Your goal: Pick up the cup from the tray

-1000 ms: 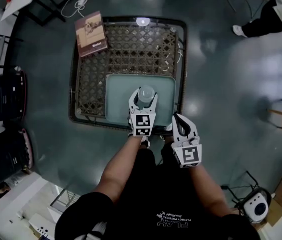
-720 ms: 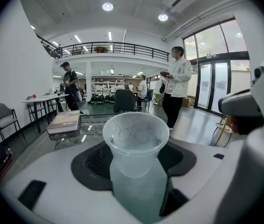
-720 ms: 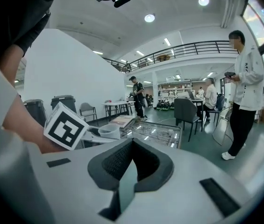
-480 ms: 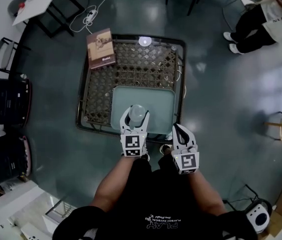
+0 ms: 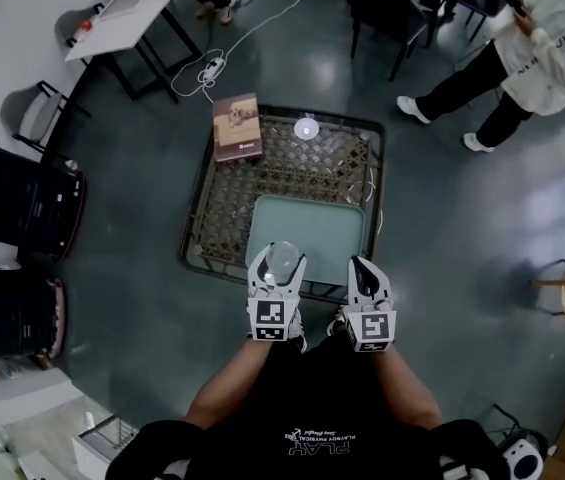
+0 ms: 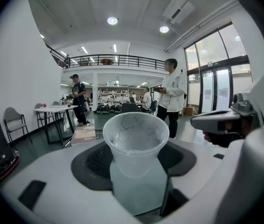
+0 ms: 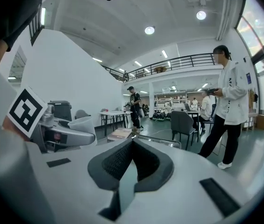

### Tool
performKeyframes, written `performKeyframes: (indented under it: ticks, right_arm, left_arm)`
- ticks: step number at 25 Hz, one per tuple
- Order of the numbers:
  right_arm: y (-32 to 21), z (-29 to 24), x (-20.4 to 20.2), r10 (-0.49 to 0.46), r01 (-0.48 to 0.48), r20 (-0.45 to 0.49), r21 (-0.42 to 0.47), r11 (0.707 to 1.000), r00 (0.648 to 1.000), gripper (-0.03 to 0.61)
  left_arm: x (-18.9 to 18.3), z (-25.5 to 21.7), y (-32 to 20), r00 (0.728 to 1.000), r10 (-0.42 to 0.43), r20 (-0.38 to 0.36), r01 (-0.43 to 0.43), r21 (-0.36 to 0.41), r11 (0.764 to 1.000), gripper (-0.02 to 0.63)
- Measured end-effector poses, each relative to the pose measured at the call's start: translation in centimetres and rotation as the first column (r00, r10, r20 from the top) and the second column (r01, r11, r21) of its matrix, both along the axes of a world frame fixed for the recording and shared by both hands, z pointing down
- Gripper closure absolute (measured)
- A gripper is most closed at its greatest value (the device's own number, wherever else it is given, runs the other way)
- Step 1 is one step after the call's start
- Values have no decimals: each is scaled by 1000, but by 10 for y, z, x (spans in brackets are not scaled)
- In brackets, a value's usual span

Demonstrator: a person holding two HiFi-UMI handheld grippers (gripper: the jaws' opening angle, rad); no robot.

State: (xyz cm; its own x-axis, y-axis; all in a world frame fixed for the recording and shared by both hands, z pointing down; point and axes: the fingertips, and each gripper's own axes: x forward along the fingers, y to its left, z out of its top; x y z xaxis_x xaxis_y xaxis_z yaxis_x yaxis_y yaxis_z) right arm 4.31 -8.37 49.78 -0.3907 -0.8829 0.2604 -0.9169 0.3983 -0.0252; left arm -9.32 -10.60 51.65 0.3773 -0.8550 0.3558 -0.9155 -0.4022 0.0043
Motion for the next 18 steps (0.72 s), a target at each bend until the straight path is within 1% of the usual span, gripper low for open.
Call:
performKeyframes:
  ticks: [4,8,14,18]
  right_arm:
    - [0,-21,-11,-19,21,-26,49,999,999,583]
    - [2,-34,-19,-37,41,-54,81,996,998,583]
    - [-6,-49,-26,-39,46,-62,120,992,997,583]
    - [-12,-56,-27,-35,43,-59,137,990,998,583]
  left_arm:
    - [-2,-12,15,1000,27,-6,-27,7,1000,321]
    - [-8,-23,17,999,42,2,-42,30,999,321]
    - [-16,-42,9,999,50,10,-51,68,996,321]
    - [-17,-45,10,999,46,11,-47,70,996,321]
